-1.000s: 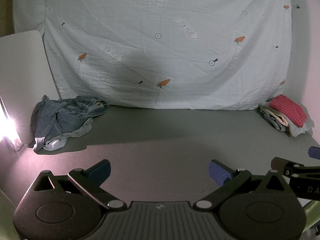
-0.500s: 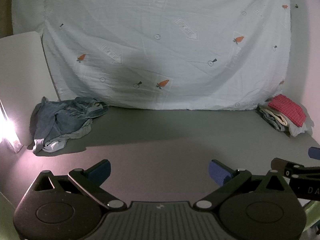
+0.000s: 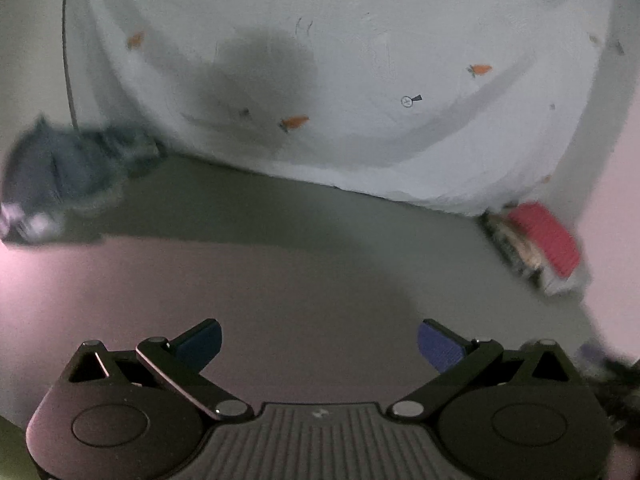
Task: Fold clothes
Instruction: 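Move both tools toward the crumpled blue jeans and reach into them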
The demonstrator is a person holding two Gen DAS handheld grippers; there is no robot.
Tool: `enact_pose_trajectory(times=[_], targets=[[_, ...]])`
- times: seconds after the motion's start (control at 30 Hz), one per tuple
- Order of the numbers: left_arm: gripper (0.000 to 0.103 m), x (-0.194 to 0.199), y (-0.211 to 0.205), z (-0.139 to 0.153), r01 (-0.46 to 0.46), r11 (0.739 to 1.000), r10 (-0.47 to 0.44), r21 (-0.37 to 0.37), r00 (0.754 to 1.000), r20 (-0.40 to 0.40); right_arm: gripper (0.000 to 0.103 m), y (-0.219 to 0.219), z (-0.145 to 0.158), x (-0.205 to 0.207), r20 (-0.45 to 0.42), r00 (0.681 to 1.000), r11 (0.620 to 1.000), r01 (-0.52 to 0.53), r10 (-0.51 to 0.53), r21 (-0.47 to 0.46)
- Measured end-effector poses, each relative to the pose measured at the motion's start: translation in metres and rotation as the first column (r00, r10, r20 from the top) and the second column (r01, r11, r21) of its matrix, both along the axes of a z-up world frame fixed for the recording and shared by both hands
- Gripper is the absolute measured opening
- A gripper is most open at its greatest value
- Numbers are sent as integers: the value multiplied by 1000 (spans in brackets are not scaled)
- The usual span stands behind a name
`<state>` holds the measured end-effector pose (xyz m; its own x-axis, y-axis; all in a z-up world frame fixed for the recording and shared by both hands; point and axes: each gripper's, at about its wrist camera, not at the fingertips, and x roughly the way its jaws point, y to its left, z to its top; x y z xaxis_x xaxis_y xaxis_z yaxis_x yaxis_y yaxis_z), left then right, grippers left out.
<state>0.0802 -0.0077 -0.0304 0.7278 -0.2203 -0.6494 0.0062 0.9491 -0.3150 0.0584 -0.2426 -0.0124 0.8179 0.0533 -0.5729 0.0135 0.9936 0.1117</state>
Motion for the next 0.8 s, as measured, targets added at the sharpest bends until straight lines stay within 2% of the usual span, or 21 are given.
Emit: enact_pose_trajectory(times=[0.1, 0.2, 0.23, 0.4, 0.6, 0.7, 0.77, 0.8], targets=[[103, 36, 2, -10, -42, 992, 27, -122, 992, -123, 103, -14, -10, 43, -51, 999, 999, -15, 18, 45], [103, 71, 3, -20, -98, 967, 38, -237, 968, -247, 102, -17, -13, 84, -64, 997, 998, -44, 47, 47], [103, 79, 7, -21, -115, 965, 50, -238, 963, -264, 100, -16, -14, 100, -61, 996, 997, -66, 68, 36], [102, 105, 39, -21, -188, 972, 145, -138, 950, -277, 93, 9, -22, 163, -24, 980, 976, -200, 199, -87], [102, 137, 78, -21, -274, 962, 258, -17, 925, -280, 81, 70, -35, 223, -40, 948, 937, -319, 316, -143], [102, 158, 132, -21, -313, 949, 315, 44, 920, -233, 72, 113, -40, 252, -49, 928, 911, -371, 368, -182], [100, 178, 174, -24, -358, 931, 365, 72, 909, -201, 65, 148, -43, 272, -60, 913, 899, -408, 404, -160], [96, 189, 196, -26, -383, 920, 392, 87, 901, -186, 58, 164, -44, 283, -69, 909, 898, -417, 411, -138]])
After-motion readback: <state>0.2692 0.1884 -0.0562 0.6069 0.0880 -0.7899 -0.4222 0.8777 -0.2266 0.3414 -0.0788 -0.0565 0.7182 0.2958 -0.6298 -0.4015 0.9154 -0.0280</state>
